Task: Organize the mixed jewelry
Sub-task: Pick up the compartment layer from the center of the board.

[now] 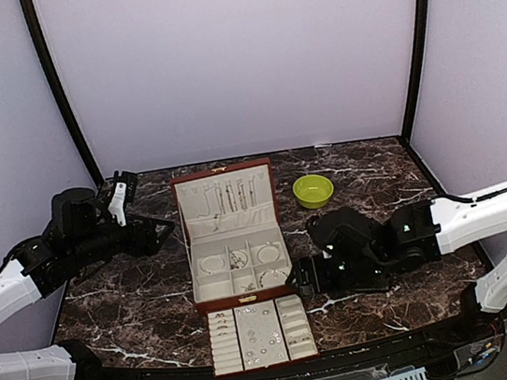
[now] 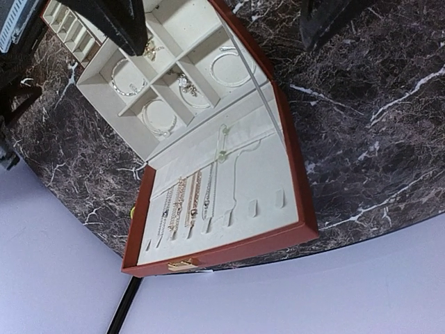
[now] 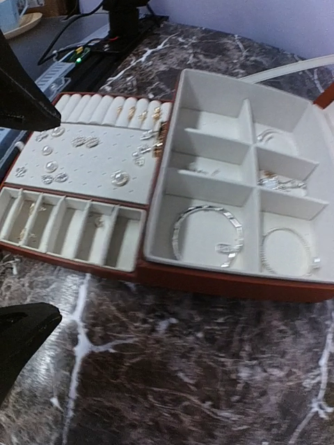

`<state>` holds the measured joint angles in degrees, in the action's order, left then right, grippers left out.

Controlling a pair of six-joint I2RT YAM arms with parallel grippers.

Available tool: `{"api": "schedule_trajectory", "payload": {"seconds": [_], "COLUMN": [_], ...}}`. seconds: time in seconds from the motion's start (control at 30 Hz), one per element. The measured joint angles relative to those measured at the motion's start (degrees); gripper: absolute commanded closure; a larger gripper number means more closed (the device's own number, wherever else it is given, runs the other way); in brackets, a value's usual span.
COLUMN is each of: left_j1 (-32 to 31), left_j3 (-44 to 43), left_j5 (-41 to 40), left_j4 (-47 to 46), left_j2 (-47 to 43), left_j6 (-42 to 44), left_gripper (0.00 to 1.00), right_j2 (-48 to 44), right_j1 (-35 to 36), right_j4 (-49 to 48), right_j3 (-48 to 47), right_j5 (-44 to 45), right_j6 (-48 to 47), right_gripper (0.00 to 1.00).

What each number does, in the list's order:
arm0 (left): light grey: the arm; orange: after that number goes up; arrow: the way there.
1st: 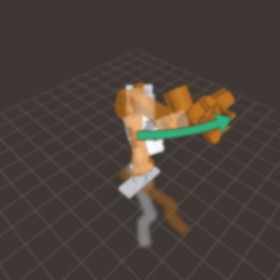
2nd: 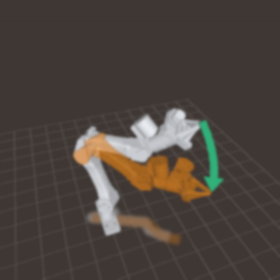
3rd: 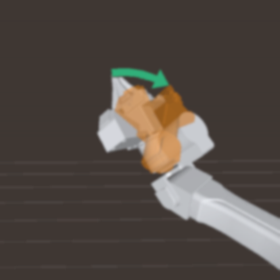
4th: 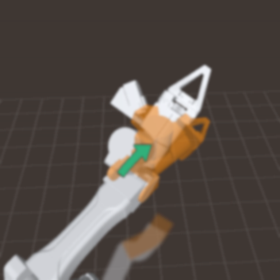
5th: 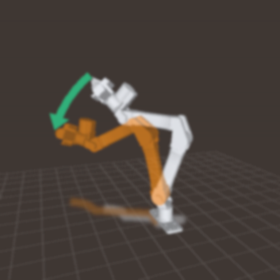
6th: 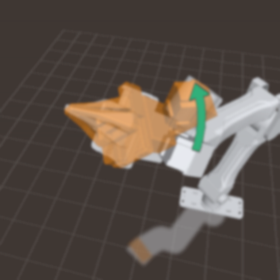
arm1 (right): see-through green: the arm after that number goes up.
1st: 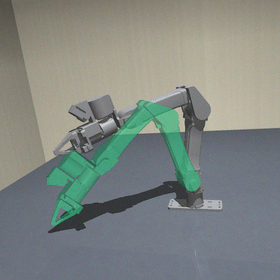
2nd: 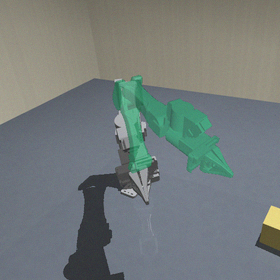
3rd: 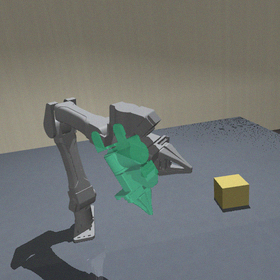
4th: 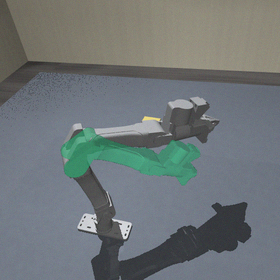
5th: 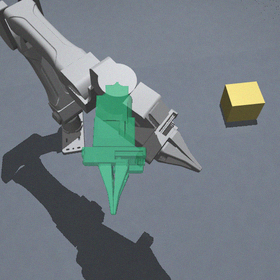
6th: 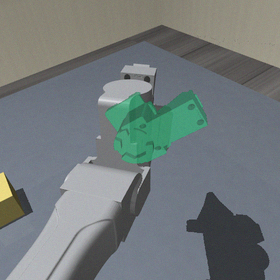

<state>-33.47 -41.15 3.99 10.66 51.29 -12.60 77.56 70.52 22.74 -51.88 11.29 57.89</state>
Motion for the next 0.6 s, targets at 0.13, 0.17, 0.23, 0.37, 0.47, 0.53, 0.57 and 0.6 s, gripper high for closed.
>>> {"api": "schedule_trajectory", "payload": {"seconds": [0.13,0.17,0.23,0.37,0.47,0.53,0.57,0.6], "left_j1": [0.0,0.0,0.0,0.0,0.0,0.0,0.0,0.0], "left_j3": [-0.09,-0.09,-0.09,0.35,1.07,1.29,1.31,1.31], "left_j5": [-0.61,-0.76,-1.11,-1.2,-1.07,-1.05,-1.07,-1.05], "left_j4": [0.24,0.24,0.2,-0.44,-0.63,-0.63,-0.66,-0.7], "left_j2": [0.04,0.07,0.11,-0.31,-1.53,-2.45,-2.84,-3.17], "left_j6": [1.49,1.92,2.56,3.17,3.39,3.45,3.45,3.45], "left_gripper": [0.22,0.22,0.22,0.22,0.22,0.22,0.22,0.22], "right_j2": [1.79,2.91,5.22,9.57,10.93,11.26,11.39,11.5], "right_j1": [6.43,7.74,9.86,13.16,15.06,16.0,16.31,16.59], "right_j4": [1.97,2.16,2.67,4.59,5.46,6.05,6.23,6.4], "right_j3": [2.38,2.38,2.25,1.51,1.44,1.44,1.42,1.38], "right_j5": [2.21,2.75,3.61,4.76,5.16,5.25,5.25,5.25], "right_j6": [7.63,9.27,11.93,16.98,20.35,22.36,23.08,23.65], "right_gripper": [0.23,0.24,0.26,0.34,0.41,0.45,0.46,0.48]}}
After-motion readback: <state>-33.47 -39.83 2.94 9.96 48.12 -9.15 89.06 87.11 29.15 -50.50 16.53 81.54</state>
